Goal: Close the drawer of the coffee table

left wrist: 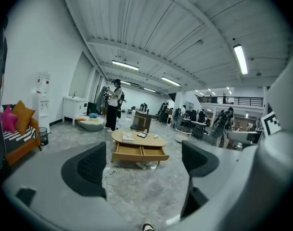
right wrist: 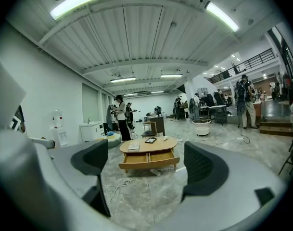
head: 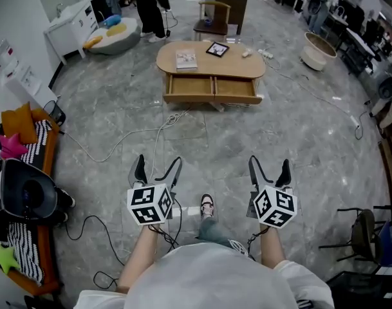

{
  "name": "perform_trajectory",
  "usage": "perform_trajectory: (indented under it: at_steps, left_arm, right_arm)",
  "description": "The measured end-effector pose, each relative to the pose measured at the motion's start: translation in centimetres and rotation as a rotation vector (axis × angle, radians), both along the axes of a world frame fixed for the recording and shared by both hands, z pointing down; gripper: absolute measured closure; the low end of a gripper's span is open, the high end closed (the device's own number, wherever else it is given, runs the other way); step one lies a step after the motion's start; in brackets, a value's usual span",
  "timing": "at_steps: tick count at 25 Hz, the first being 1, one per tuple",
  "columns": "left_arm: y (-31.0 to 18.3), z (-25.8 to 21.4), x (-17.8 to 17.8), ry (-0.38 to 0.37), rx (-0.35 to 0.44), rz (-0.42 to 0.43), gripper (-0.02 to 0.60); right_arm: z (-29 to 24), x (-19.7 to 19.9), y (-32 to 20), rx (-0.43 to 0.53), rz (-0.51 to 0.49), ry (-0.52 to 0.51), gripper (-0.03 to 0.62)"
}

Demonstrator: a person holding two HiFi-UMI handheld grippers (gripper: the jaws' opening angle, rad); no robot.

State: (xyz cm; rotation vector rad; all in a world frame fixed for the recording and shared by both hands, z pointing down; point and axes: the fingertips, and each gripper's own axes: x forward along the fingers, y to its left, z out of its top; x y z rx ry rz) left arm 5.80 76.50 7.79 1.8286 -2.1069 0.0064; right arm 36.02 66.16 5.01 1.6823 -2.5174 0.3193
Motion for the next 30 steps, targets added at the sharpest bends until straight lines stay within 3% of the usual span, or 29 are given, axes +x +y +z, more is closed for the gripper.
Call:
perform_trajectory:
  at_steps: [19, 30]
  left_arm:
    - [-24.8, 0.5, -6.6, 0.015, -0.026, -0.035, 0.103]
    - [-34.1, 2.4, -9.3, 0.03, -0.053, -0.03, 0.103]
  right_arm:
    - [0.2, -5.0, -26.9, -0.027, -0.006, -0.011, 0.071]
    - [2.2, -6.5, -36.1, -0.067, 0.008, 0.016, 0.068]
